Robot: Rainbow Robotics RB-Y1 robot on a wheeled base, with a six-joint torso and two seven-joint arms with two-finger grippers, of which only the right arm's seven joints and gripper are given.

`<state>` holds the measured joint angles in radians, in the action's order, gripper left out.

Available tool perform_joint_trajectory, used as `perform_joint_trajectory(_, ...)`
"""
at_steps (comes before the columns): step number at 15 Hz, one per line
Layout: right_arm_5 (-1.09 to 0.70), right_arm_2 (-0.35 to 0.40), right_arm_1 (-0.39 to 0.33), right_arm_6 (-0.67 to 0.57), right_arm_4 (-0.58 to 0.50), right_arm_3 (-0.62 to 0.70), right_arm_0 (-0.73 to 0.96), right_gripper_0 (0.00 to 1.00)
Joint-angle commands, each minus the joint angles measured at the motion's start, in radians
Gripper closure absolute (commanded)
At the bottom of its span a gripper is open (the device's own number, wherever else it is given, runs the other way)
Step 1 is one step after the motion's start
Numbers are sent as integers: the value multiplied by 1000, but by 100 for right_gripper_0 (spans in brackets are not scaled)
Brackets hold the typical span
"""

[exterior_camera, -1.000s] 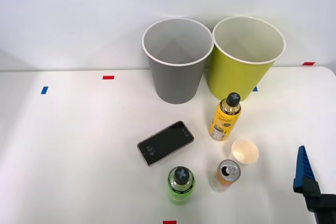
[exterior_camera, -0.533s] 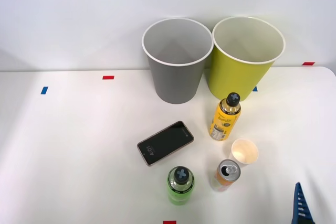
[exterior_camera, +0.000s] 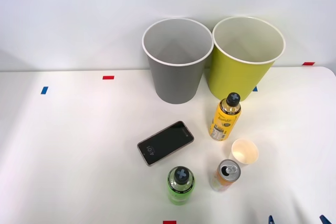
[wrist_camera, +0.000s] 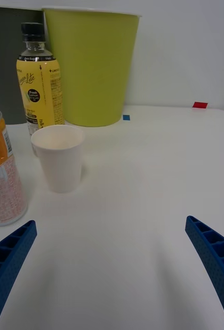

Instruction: Put cans in the gray bin, plastic bottles in the light green bin

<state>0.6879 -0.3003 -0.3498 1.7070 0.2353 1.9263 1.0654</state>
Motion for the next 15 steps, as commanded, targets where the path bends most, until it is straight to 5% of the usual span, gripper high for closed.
perform_joint_trajectory(1,-1,-25,-8,5,-2,-12,-1,0)
perform_joint_trajectory(15,-1,-29,-8,-1,-1,-20,-2,0)
